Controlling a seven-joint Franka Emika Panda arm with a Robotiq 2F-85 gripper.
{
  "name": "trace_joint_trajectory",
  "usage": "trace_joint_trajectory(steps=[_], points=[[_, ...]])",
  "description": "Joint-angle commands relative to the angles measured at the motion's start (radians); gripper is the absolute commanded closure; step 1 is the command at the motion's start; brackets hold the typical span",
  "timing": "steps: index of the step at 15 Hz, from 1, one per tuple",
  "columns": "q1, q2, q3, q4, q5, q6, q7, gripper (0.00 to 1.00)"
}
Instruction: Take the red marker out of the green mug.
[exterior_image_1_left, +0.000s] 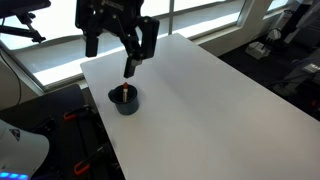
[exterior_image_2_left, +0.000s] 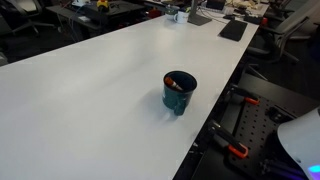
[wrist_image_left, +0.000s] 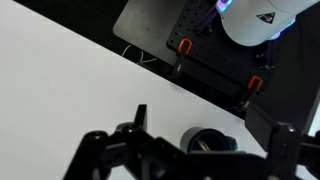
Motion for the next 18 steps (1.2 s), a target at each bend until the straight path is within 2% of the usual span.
trace_joint_trajectory(steps=[1, 7, 8, 12, 15, 18], points=[[0.031, 0.063, 0.032, 0.049, -0.010, 0.040, -0.143, 0.00], [0.047, 0.020, 0.054, 0.038, 0.010, 0.120, -0.435, 0.00], [0.032, 0.060, 0.065, 0.044, 0.005, 0.102, -0.358, 0.00], [0.034, 0.036, 0.064, 0.044, 0.005, 0.107, -0.415, 0.00], [0.035, 0.106, 0.071, 0.042, -0.018, 0.181, -0.395, 0.00], [0.039, 0.231, 0.095, 0.040, -0.024, 0.294, -0.353, 0.00]])
